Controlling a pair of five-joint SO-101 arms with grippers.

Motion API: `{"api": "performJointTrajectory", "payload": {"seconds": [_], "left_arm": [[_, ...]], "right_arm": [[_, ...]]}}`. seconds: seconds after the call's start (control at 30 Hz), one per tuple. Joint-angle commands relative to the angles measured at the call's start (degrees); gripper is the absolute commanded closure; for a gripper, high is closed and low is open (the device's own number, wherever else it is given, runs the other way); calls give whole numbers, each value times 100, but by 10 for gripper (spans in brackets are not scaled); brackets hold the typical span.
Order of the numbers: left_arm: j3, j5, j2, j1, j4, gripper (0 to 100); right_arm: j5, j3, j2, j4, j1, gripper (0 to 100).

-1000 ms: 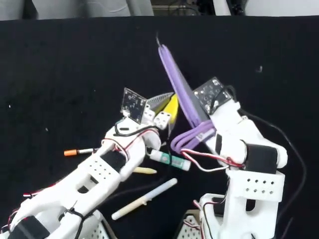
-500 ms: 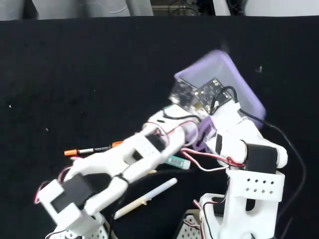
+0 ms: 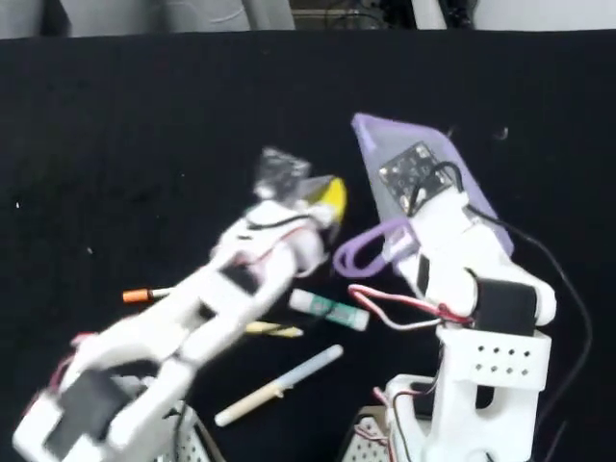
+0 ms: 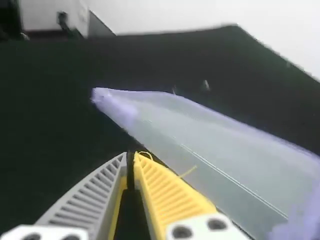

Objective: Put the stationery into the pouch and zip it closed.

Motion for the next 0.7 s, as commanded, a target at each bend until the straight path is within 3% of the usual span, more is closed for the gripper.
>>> {"api": "performJointTrajectory", "payload": {"seconds": [0.0,0.27,0.43,0.67], "left_arm": [[1464,-26,-2224,-180,-114,967],[3916,-26,-5538,-646,44,967],[3943,-18,-7015,-1297,2497,967],[3978,-26,-8651,-1226,4475,967]], "right_arm": [[-237,66,-22,-290,-352,985],[-1363,215,-22,-686,-2418,985],[-1705,215,-13,-1108,-2998,985],[-1846,233,-31,-967,-3059,985]]}}
